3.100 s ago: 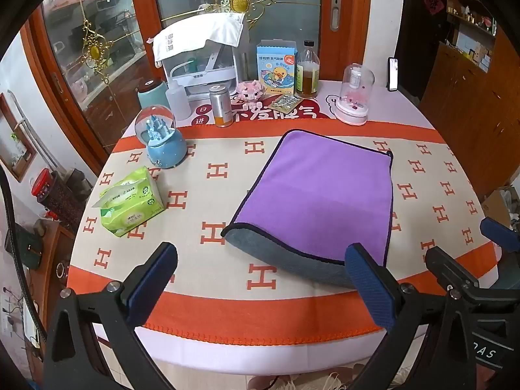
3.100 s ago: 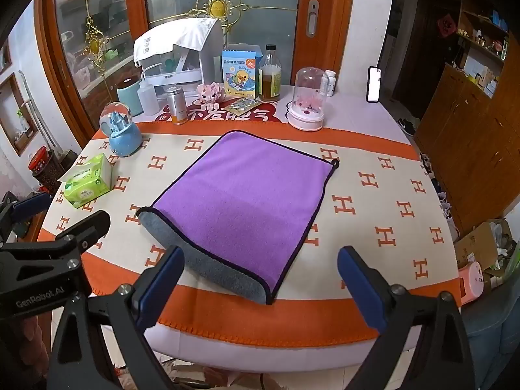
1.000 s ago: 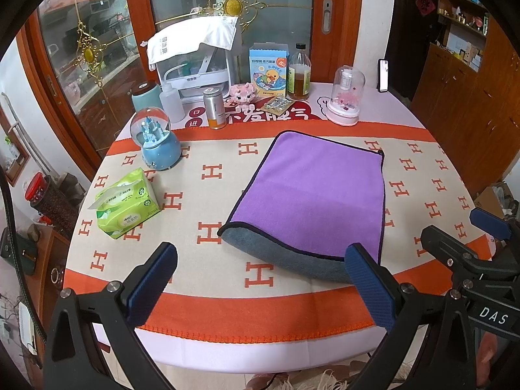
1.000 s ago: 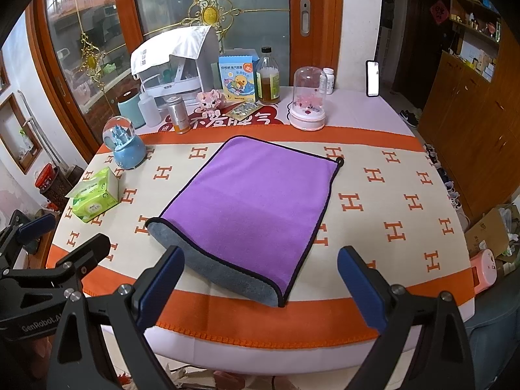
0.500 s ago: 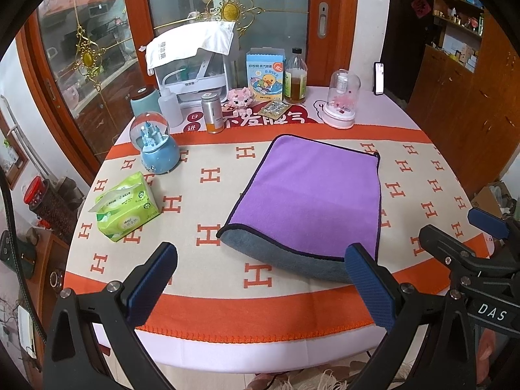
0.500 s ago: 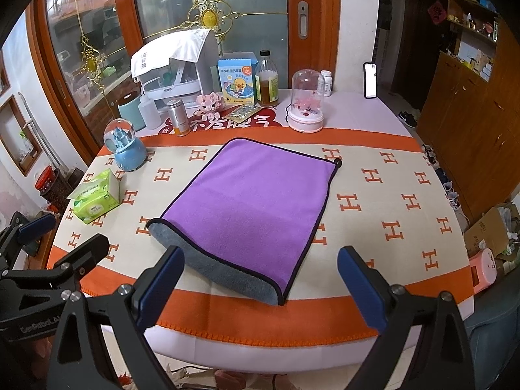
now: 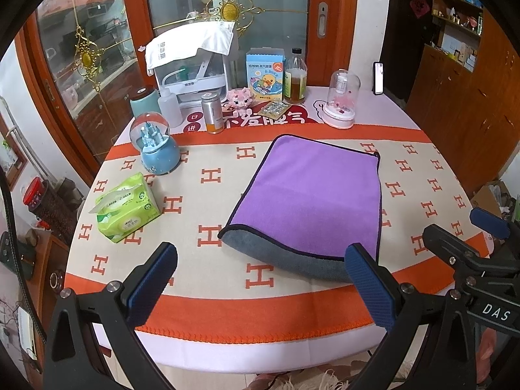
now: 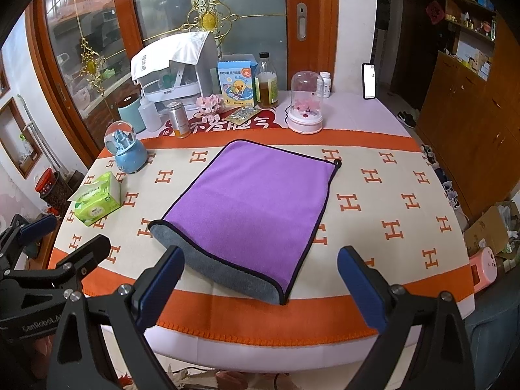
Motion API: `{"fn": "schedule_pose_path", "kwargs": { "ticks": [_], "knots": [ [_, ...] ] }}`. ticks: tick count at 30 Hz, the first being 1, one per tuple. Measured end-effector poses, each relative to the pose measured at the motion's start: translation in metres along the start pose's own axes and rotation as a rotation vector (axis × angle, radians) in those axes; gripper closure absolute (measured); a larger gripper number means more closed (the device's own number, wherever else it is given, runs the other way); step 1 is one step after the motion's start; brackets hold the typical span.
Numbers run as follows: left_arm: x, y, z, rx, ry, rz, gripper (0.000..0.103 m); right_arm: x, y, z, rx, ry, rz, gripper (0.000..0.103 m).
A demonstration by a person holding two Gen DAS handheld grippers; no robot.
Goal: Fold towel
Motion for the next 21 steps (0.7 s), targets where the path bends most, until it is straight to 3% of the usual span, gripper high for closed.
{"fn": "schedule_pose_path", "kwargs": {
  "ticks": [21],
  "knots": [
    [-0.021, -0.026, 0.026, 0.048, -0.011, 0.013, 0.001, -0.024, -0.015, -0.01, 0.028, -0.05, -0.034, 0.007]
  ]
}}
Point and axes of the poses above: each gripper's, at about its wrist camera, not at the fingertips, and y roughly against the way its jaws point, z to its left, x to its underside, the point moved 10 cm from there along -y, roughly the way its jaws point, and after that the axes turned 15 degrees about -z, right-handed, at the moved point
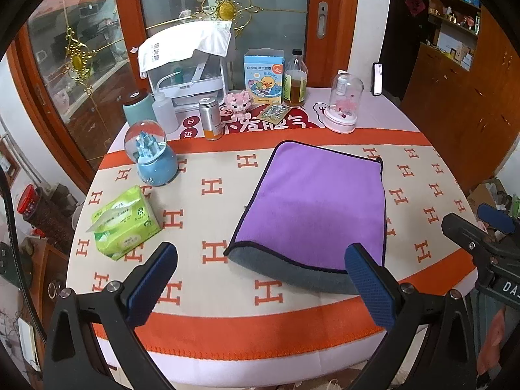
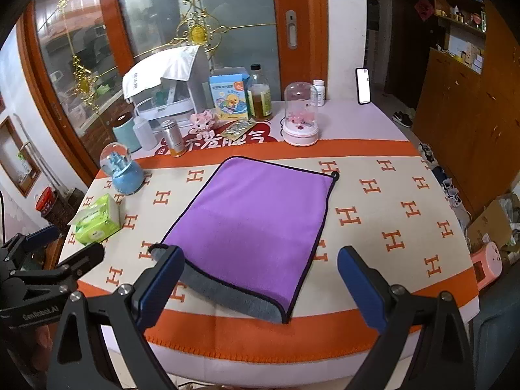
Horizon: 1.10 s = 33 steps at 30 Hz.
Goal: Fold towel
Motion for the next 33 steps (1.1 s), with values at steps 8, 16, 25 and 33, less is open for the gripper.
{"fn": "schedule_pose_path", "kwargs": {
  "ticks": [8, 16, 25, 33],
  "knots": [
    [-0.008, -0.032, 0.011, 0.007, -0.086, 0.014, 0.001, 0.017, -0.023, -0.008, 0.065, 0.024, 0.045, 0.007],
    [0.027, -0.09, 0.009, 0.035, -0.244, 0.072, 0.001, 0.071, -0.06, -0.002, 0.048, 0.045, 0.125, 0.007],
    [0.082, -0.141, 0.007, 0.154, -0.346, 0.199, 0.006, 0.127, -0.084, -0.009, 0.054, 0.055, 0.191, 0.014],
    [0.097, -0.176, 0.012, 0.318, -0.344, 0.263, 0.016, 0.152, -0.097, -0.021, 0.021, 0.053, 0.252, 0.03]
  ]
}}
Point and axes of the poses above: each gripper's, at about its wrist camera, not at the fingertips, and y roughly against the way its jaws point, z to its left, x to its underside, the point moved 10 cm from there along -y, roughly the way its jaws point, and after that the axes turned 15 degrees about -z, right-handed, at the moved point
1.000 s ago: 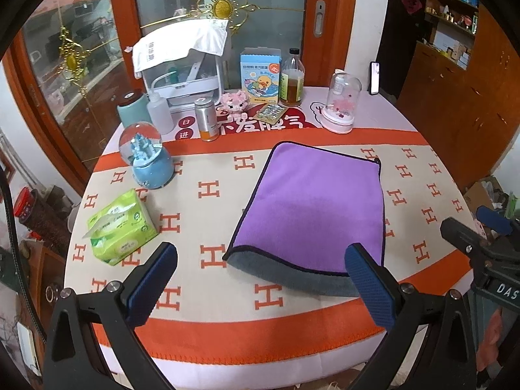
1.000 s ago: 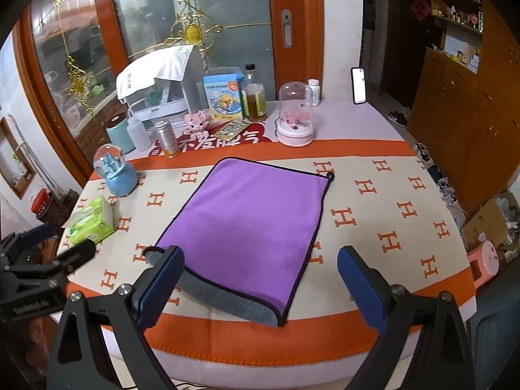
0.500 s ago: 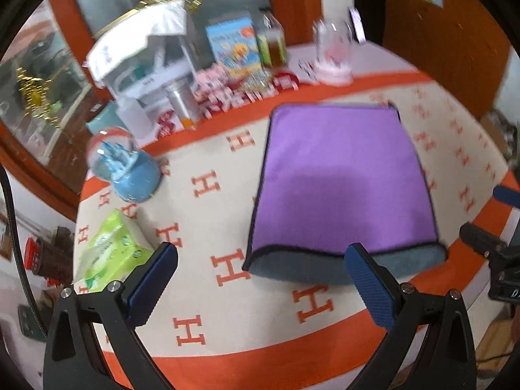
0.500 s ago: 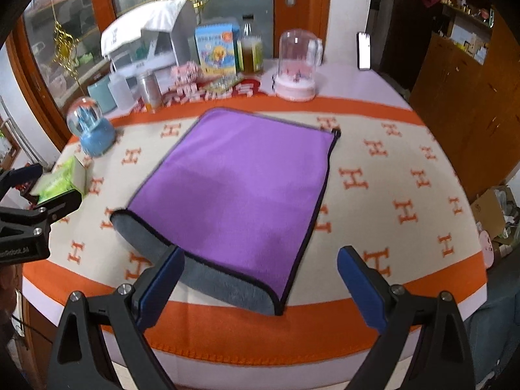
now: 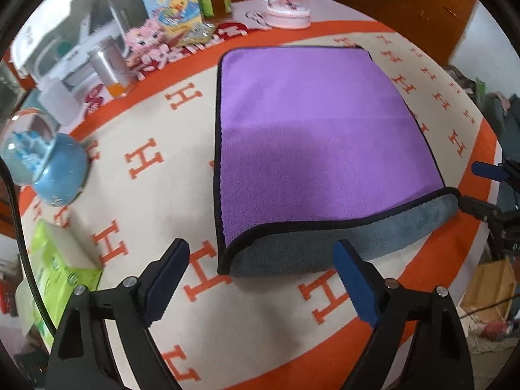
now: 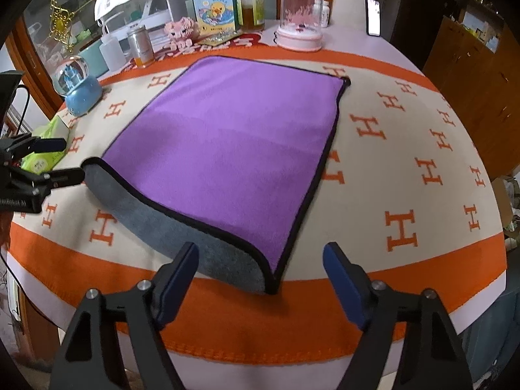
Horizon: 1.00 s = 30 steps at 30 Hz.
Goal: Fold towel
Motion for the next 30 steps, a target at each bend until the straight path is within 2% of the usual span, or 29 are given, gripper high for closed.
{"fn": "schedule_pose_path", "kwargs": {
  "ticks": [3, 8, 12, 16, 21, 30],
  "knots": [
    [0.002, -0.011, 0.003, 0.054, -0.007, 0.023, 0.018, 0.003, -0.006, 0.0, -0.061, -0.02, 0.022, 0.04],
    [0.002, -0.021, -0.004, 0.155, -0.06, 0.059, 0.023, 0.005, -0.01, 0.003, -0.144, -0.011, 0.037, 0.043],
    [0.004, -0.028, -0.011, 0.203, -0.131, 0.095, 0.033, 0.004, -0.014, 0.006, -0.206, 0.015, 0.053, 0.051],
    [0.01, -0.037, -0.014, 0.232, -0.16, 0.144, 0.047, 0.006, -0.02, 0.012, -0.243, 0.051, 0.08, 0.061],
    [0.013, -0.043, -0.017, 0.28, -0.182, 0.183, 0.05, 0.015, -0.023, 0.018, -0.283, 0.086, 0.12, 0.074],
    [0.016, -0.054, -0.013, 0.319, -0.188, 0.246, 0.056, 0.019, -0.026, 0.013, -0.297, 0.067, 0.142, 0.088]
  ]
}}
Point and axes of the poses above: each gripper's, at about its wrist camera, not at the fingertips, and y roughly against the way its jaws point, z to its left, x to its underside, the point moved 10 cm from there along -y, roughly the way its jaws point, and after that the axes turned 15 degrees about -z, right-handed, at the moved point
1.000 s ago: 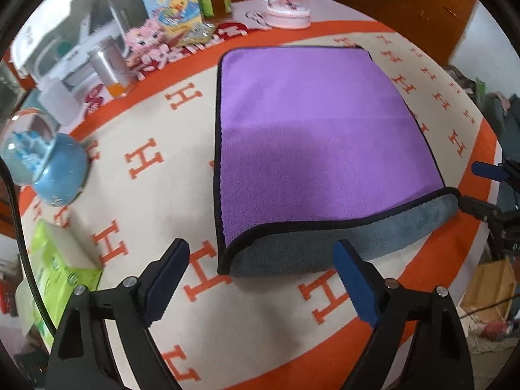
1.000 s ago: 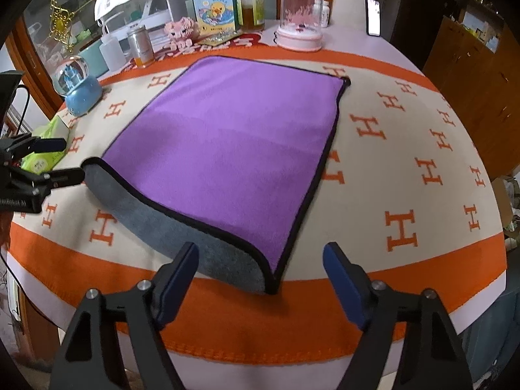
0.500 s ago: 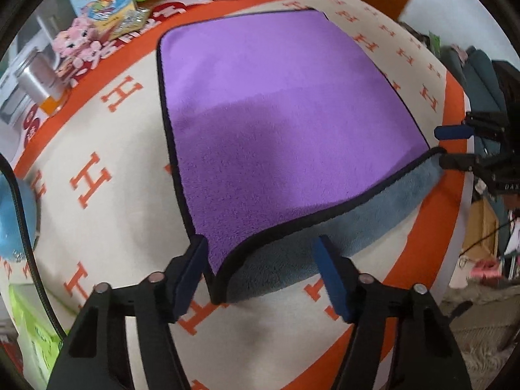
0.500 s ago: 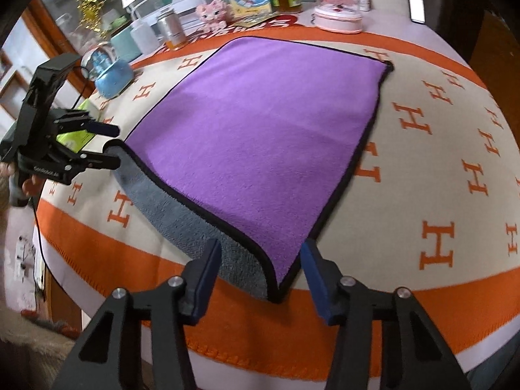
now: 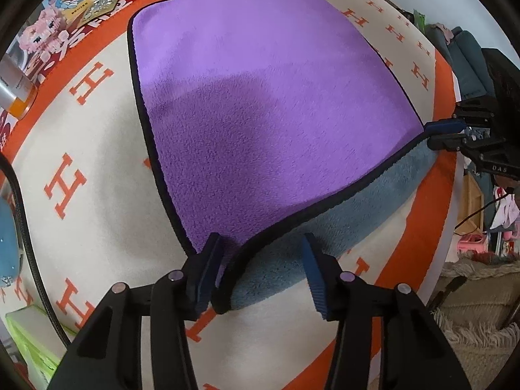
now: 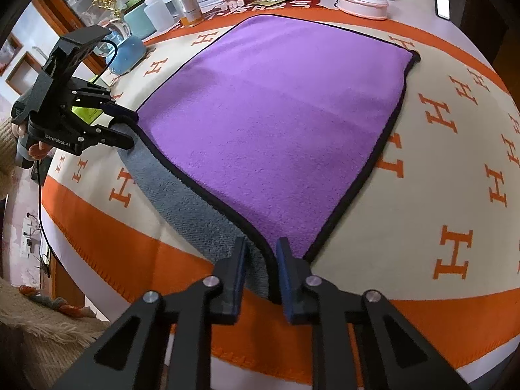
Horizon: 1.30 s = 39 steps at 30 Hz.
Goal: Fold towel
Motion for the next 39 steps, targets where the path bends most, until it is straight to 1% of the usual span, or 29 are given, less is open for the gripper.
{"fn": "schedule_pose_path", "kwargs": {
  "ticks": [3, 5, 7, 8, 9, 12, 16, 22, 25, 28, 32, 35, 39],
  "knots": [
    [0.0, 0.0, 0.003, 0.004, -0.006, 0.013, 0.059, 0.001, 0.003, 0.0, -0.004, 0.002, -0.003, 0.091],
    [-0.001, 0.0, 0.003, 0.004, -0.011, 0.019, 0.063, 0.001, 0.004, 0.001, -0.004, 0.004, -0.005, 0.093],
    [-0.001, 0.0, 0.004, 0.001, -0.019, 0.024, 0.073, 0.0, 0.004, 0.002, -0.004, 0.003, -0.007, 0.095],
    [-0.001, 0.0, 0.005, -0.002, -0.024, 0.028, 0.077, 0.0, 0.004, 0.003, -0.003, 0.003, -0.008, 0.096],
    [-0.001, 0.001, 0.004, -0.004, -0.03, 0.032, 0.082, 0.0, 0.005, 0.003, 0.0, 0.004, -0.01, 0.096],
    [0.002, 0.003, 0.0, -0.009, -0.042, 0.031, 0.09, -0.001, 0.007, 0.003, 0.01, 0.007, -0.014, 0.097],
    [0.003, 0.007, -0.001, -0.038, -0.048, 0.022, 0.096, -0.002, 0.01, 0.006, 0.027, 0.01, -0.02, 0.098],
    [-0.009, 0.022, -0.002, -0.115, -0.061, -0.018, 0.097, -0.011, 0.016, 0.005, 0.088, 0.009, -0.049, 0.098],
    [-0.024, 0.034, 0.001, -0.176, -0.077, -0.052, 0.097, -0.026, 0.025, 0.0, 0.143, 0.003, -0.085, 0.098],
    [-0.046, 0.048, 0.0, -0.248, -0.108, -0.101, 0.097, -0.044, 0.033, -0.005, 0.203, 0.009, -0.121, 0.098],
    [-0.085, 0.063, 0.005, -0.364, -0.148, -0.168, 0.097, -0.077, 0.042, -0.02, 0.3, 0.015, -0.173, 0.098],
    [-0.118, 0.067, 0.017, -0.44, -0.132, -0.2, 0.097, -0.103, 0.045, -0.036, 0.351, -0.01, -0.205, 0.098],
    [-0.16, 0.064, 0.047, -0.535, -0.08, -0.23, 0.097, -0.145, 0.043, -0.06, 0.403, -0.032, -0.252, 0.098]
  ]
}}
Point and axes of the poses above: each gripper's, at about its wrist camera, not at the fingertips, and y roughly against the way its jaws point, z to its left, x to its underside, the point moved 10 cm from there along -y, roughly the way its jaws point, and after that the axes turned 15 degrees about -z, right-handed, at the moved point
